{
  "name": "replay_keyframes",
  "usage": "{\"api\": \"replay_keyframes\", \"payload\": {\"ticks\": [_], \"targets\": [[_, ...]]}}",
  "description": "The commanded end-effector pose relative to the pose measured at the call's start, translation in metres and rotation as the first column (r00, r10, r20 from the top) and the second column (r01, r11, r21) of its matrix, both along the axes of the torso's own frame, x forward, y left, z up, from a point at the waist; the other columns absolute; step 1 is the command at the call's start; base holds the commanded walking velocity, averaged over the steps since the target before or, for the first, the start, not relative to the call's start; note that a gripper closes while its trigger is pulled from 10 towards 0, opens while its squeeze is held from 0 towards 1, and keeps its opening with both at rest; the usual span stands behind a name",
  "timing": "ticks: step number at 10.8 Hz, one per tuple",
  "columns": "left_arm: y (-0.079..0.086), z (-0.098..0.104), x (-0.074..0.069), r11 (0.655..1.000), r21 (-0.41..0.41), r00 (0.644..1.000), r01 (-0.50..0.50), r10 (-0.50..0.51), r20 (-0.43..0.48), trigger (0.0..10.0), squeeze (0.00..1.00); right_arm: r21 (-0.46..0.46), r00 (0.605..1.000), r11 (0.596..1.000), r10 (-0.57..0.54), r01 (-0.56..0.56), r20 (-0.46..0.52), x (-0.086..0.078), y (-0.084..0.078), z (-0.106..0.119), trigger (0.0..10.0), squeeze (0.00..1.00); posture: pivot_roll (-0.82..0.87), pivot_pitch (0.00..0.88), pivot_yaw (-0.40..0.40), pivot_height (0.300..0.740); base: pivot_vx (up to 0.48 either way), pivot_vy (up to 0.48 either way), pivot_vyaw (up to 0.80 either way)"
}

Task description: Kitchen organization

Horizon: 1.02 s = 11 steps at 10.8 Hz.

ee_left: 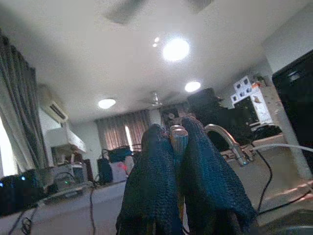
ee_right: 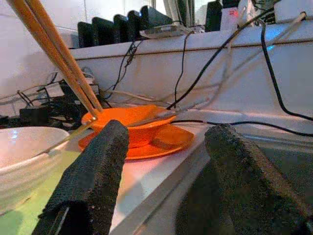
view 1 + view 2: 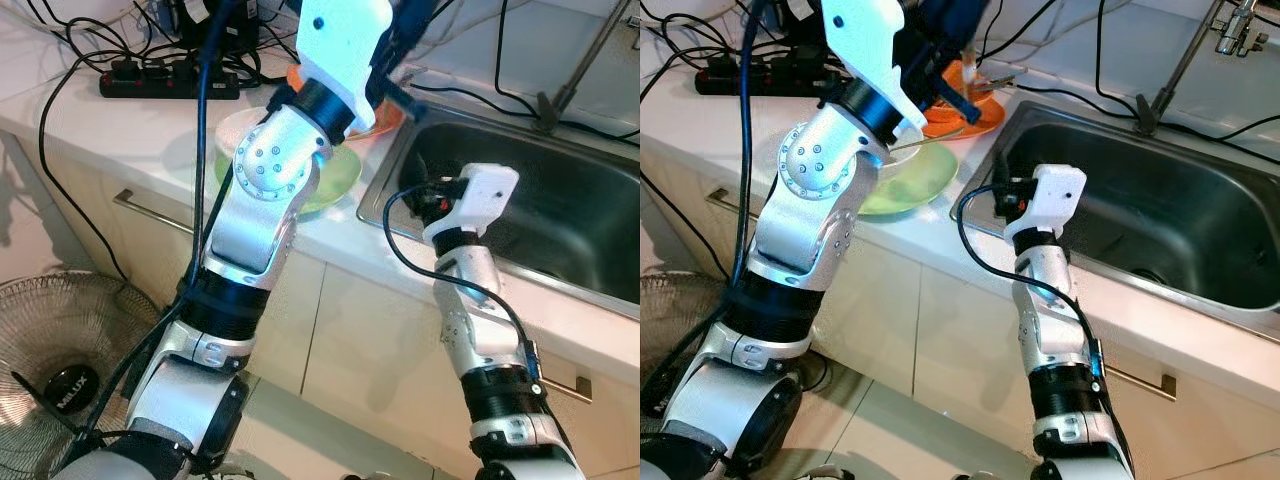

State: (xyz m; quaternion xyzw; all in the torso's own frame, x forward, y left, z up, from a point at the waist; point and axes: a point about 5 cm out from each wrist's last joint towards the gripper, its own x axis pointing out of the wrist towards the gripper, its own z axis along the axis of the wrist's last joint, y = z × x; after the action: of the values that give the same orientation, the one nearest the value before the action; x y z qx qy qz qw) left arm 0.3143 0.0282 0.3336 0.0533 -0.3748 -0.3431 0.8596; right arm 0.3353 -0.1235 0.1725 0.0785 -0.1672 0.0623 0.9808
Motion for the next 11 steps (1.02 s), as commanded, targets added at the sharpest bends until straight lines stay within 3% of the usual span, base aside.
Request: {"api": "replay_keyframes", "payload": {"ticks": [1, 5, 6, 7, 11], "targets": [[-0.001, 0.002, -0.003, 1.000, -0.003, 1.000, 0.022, -0.022, 0.003, 10.0, 0.00, 0.010, 1.000, 1.000, 0.019, -0.019, 0.012, -0.002, 0.001, 0.004, 10.0, 1.00, 0.03, 0.034, -0.075, 0.740, 0.000, 0.000, 0.00], [-0.002, -0.001, -0.005, 0.998, -0.005, 0.998, 0.059, -0.059, -0.031, 10.0, 0.00, 0.009, 0.997, 0.997, 0.078, -0.078, 0.026, -0.006, 0.011, 0.010, 10.0, 1.00, 0.03, 0.036, -0.073, 0.740, 0.000, 0.000, 0.00], [-0.003, -0.002, -0.005, 0.998, -0.005, 0.997, 0.068, -0.068, -0.041, 10.0, 0.00, -0.003, 0.997, 0.997, 0.074, -0.074, 0.022, -0.005, 0.011, 0.009, 10.0, 0.61, 0.03, 0.037, -0.072, 0.740, 0.000, 0.000, 0.00], [-0.005, -0.003, -0.006, 0.996, -0.005, 0.994, 0.092, -0.092, -0.064, 10.0, 0.00, -0.004, 0.997, 0.997, 0.073, -0.073, 0.018, -0.005, 0.011, 0.009, 10.0, 0.00, 0.03, 0.037, -0.072, 0.740, 0.000, 0.000, 0.00], [-0.014, -0.016, -0.011, 0.978, 0.029, 0.969, 0.206, -0.200, -0.146, 10.0, 0.00, -0.005, 0.998, 0.998, 0.068, -0.068, 0.012, -0.005, 0.011, 0.010, 10.0, 0.00, 0.03, 0.038, -0.071, 0.740, 0.000, 0.000, 0.00]]}}
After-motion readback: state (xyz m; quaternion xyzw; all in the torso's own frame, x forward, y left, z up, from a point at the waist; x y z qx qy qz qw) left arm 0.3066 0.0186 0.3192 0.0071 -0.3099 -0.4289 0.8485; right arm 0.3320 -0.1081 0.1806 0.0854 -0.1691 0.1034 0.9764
